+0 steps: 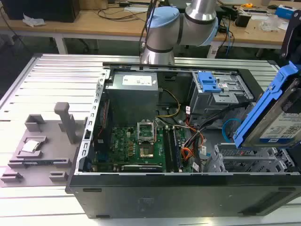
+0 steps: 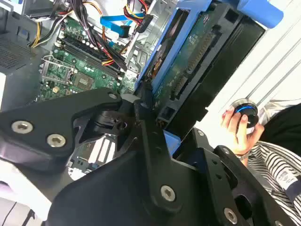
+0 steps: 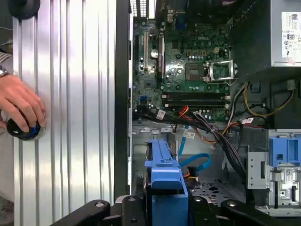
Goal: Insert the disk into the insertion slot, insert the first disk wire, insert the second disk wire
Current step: 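Insert the disk into the insertion slot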
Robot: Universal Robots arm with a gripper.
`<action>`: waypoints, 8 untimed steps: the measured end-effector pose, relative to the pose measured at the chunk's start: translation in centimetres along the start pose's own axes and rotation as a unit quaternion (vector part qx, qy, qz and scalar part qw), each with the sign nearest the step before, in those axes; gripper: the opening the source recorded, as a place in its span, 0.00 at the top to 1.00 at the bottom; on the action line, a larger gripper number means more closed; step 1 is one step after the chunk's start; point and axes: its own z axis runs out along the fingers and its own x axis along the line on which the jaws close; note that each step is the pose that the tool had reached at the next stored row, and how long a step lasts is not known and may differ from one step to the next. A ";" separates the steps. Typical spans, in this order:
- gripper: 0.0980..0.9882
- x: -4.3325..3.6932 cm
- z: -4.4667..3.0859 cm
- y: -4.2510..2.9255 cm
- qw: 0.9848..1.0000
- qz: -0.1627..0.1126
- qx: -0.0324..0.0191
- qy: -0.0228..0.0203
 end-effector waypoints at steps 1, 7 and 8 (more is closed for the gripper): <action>0.70 0.00 0.09 0.16 1.000 0.000 0.000 -0.003; 0.70 0.00 2.33 0.26 1.000 0.000 -0.001 -0.005; 0.70 0.00 2.57 0.24 1.000 0.000 -0.001 -0.005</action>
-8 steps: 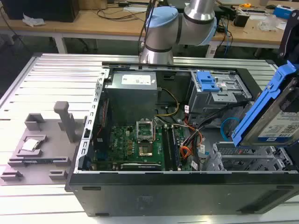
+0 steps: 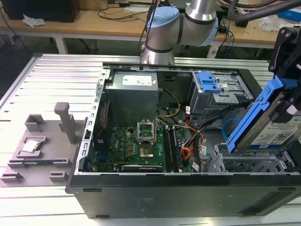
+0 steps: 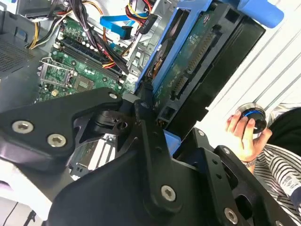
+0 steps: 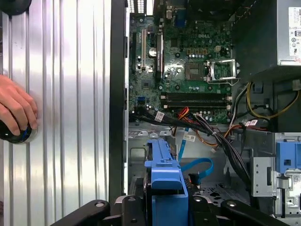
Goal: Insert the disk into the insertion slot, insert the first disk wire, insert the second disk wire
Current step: 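Insert the disk into the insertion slot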
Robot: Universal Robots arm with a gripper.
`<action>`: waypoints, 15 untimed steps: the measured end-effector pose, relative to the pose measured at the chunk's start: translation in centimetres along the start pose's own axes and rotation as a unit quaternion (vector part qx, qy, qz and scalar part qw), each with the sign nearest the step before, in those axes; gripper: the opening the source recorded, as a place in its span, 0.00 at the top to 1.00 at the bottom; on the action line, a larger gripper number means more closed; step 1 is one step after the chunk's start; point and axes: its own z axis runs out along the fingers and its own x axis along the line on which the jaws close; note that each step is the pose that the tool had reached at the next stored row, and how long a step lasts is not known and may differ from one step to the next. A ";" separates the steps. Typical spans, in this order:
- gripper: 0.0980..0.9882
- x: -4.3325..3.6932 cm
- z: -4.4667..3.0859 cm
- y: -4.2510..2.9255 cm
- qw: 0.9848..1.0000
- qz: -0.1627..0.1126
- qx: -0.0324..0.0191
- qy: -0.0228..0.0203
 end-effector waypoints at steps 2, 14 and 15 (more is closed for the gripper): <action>0.70 -0.03 0.66 -0.07 1.000 0.000 0.000 0.000; 0.70 -1.04 2.20 -0.23 1.000 0.000 0.000 0.000; 0.70 -1.04 2.35 -0.24 1.000 0.000 0.000 0.000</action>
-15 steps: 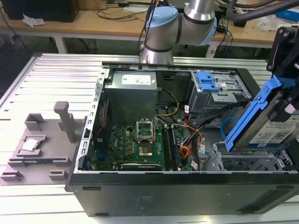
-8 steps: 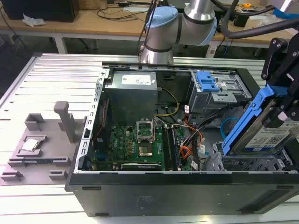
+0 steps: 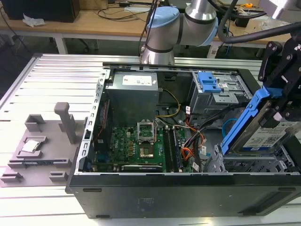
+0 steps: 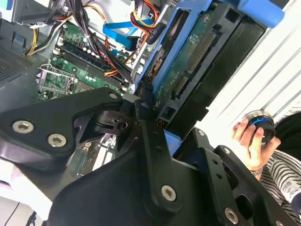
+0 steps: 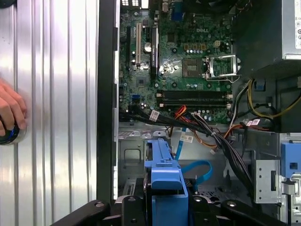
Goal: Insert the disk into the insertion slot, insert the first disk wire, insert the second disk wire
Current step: 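Insert the disk into the insertion slot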
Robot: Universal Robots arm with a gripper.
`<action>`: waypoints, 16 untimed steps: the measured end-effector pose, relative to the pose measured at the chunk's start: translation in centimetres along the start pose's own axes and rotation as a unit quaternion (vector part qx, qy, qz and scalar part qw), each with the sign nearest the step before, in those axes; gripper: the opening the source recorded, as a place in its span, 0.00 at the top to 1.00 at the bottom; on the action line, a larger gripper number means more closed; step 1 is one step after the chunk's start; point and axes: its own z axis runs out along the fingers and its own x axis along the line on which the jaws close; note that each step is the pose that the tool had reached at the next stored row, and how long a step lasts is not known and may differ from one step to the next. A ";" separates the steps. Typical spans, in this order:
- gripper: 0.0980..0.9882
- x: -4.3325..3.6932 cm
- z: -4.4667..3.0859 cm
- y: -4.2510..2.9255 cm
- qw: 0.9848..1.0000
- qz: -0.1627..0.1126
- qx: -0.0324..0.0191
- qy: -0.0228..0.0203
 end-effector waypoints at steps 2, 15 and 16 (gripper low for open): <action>0.70 0.00 0.50 -0.02 1.000 0.000 0.000 0.000; 0.70 0.01 3.94 -0.16 1.000 0.000 -0.001 0.000; 0.70 0.01 4.16 -0.17 1.000 0.000 -0.001 0.000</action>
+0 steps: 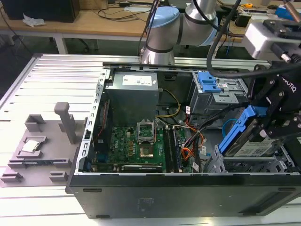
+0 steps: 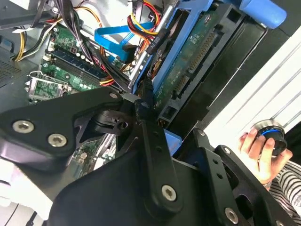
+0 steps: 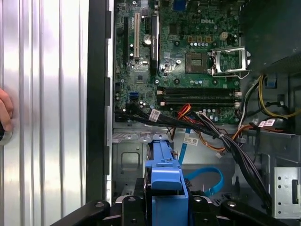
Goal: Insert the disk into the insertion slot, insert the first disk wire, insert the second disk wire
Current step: 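Insert the disk into the insertion slot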
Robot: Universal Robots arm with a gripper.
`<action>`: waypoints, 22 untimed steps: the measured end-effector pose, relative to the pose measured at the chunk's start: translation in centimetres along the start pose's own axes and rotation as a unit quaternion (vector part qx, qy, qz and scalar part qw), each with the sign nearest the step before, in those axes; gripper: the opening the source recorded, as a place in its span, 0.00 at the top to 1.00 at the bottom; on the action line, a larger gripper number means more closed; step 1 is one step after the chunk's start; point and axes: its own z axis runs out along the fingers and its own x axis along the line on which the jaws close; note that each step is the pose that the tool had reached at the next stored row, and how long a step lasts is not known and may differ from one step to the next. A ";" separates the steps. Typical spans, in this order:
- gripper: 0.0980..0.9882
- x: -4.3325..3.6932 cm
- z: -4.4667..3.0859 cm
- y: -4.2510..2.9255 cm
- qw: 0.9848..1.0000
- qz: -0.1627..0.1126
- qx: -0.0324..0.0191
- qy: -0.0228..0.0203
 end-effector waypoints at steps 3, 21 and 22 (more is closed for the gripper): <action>0.70 0.01 0.57 -0.02 1.000 0.000 0.000 0.000; 0.62 0.00 0.35 -0.02 1.000 0.000 0.000 0.000; 0.62 0.00 0.11 -0.01 1.000 0.000 0.000 0.000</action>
